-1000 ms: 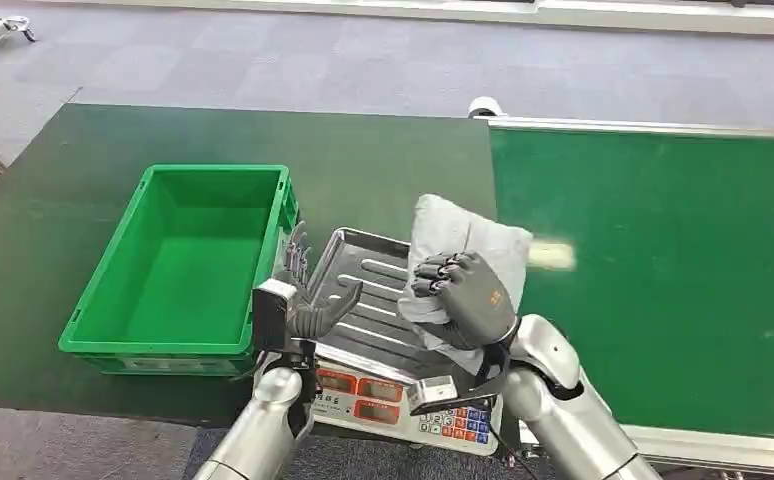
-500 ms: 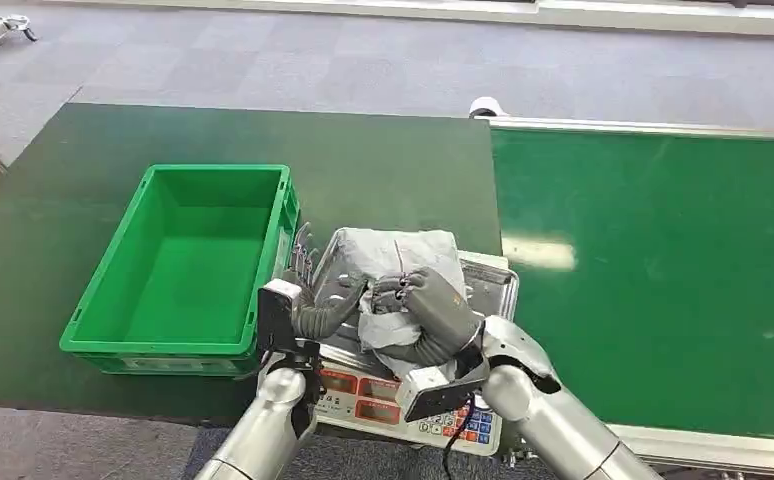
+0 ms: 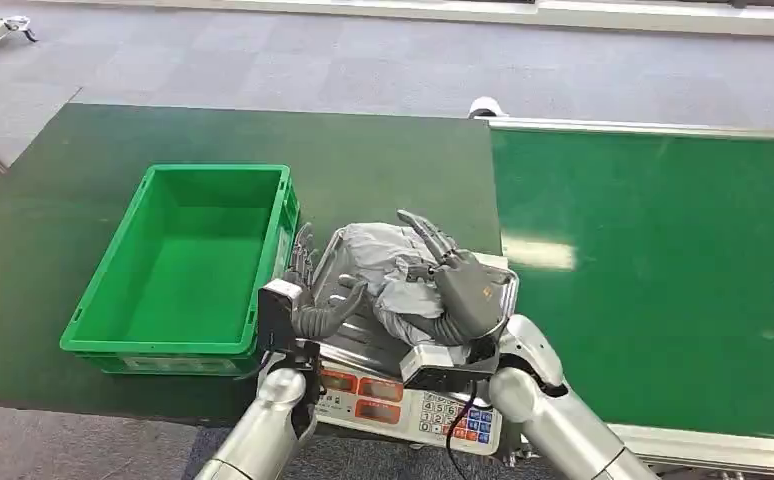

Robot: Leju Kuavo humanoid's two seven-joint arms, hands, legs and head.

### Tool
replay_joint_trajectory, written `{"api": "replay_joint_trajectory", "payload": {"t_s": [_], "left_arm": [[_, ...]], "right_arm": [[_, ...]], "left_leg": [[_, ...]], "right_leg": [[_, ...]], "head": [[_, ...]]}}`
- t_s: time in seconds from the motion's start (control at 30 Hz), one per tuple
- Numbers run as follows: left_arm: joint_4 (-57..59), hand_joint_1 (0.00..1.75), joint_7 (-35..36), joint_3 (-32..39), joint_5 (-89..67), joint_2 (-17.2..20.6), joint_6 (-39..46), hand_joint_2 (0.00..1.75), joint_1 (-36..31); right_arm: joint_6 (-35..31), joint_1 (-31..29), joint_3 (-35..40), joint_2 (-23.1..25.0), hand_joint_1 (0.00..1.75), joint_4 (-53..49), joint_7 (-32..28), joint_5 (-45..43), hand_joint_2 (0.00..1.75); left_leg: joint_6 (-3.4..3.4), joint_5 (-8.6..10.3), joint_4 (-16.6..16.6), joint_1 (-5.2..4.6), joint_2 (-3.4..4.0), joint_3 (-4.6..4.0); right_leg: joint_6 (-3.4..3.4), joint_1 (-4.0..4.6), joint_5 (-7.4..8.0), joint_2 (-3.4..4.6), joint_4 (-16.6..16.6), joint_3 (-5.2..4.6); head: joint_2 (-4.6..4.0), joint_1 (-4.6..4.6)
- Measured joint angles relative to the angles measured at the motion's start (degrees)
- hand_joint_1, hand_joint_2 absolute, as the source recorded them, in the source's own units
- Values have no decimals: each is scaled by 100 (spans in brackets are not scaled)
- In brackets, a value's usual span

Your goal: Moved the parcel from conveyor to table for the left to box.

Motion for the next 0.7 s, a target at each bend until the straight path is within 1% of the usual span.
{"api": "replay_joint_trajectory", "payload": {"t_s": [0.23, 0.37, 0.43, 0.5, 0.53, 0.57, 0.6, 0.7], "left_arm": [[79, 0, 0, -50, -7, -7, 0, 175, -33], [120, 0, 0, -76, -7, -11, 0, 175, -66], [136, 0, 0, -77, -4, -15, 0, 175, -81], [153, 0, 0, -81, 0, -22, -4, 175, -88], [164, 0, 0, -81, 0, -22, -11, 175, -90], [170, 0, 0, -81, 0, -22, -17, 175, -93], [177, 0, 0, -83, 0, -22, -33, 175, -95], [199, 0, 0, -85, 0, -24, -57, 175, -124]], "right_arm": [[-732, 106, -422, -153, 0, -76, -111, 50, 175], [-792, 139, -643, -249, 0, -142, -100, -11, 175], [-630, 148, -728, -300, 0, -151, -52, -59, 175], [-275, 175, -809, -337, 0, -171, -186, -434, 175], [85, 195, -861, -352, 0, -201, -253, -770, 175], [232, 201, -870, -356, 0, -208, -262, -879, 175], [630, 200, -877, -382, 0, -208, -247, -1033, 175], [1625, 182, -868, -457, 0, -164, 7, -1099, 175]], "left_leg": [[0, 0, 1, -1, -1, 0], [0, -1, 1, 0, 2, 1], [0, -1, 1, 0, 3, 1], [0, 0, 1, 0, 0, 0], [0, 0, 1, 0, 1, 0], [0, -1, 1, 0, 2, 1], [0, -1, 1, 0, 2, 1], [0, -1, 0, 0, 1, 0]], "right_leg": [[0, -1, 0, -1, 0, 0], [0, -1, 0, 0, 0, -1], [0, 0, 0, 2, 0, -1], [0, 0, 0, 0, 0, 0], [0, 0, 0, 0, 0, 0], [0, 0, 0, 0, 0, 0], [0, 0, 0, 0, 0, 0], [0, 0, 0, 0, 0, 2]], "head": [[0, 0], [0, -2], [0, 0], [0, 0], [0, 0], [0, 0], [0, -2], [0, 0]]}}
